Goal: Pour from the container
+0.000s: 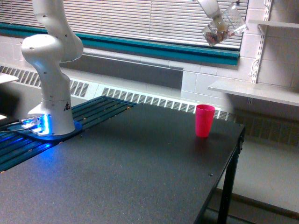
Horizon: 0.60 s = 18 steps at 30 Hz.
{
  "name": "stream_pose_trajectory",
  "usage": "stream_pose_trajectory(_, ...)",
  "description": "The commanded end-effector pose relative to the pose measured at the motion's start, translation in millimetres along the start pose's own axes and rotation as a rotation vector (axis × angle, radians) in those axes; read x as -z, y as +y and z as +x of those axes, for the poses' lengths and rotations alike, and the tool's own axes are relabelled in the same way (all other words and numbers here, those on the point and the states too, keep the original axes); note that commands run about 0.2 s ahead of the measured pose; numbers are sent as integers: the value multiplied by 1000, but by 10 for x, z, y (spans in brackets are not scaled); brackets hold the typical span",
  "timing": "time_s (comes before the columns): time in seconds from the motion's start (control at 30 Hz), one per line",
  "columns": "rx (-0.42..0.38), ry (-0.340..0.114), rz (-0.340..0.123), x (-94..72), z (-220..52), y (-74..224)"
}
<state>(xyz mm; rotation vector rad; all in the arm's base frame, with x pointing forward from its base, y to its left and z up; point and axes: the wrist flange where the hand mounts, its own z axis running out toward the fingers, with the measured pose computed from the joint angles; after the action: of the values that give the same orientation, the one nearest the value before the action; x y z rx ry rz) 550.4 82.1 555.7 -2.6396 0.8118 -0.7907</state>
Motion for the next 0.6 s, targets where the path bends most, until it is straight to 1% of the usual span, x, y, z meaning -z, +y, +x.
stream_pose_trajectory(0.03, -4, 29, 6, 108, 64, -26)
stream_pose_trajectory(0.3, 19, 41, 26, 157, -48, -110)
stream_pose_trajectory(0.43, 44, 36, 38, 150, -150, -159)
stream_pose_trajectory(0.53, 71, 25, 35, 122, -250, -193)
stream_pose_trajectory(0.6, 88, 22, 25, 97, -328, -222)
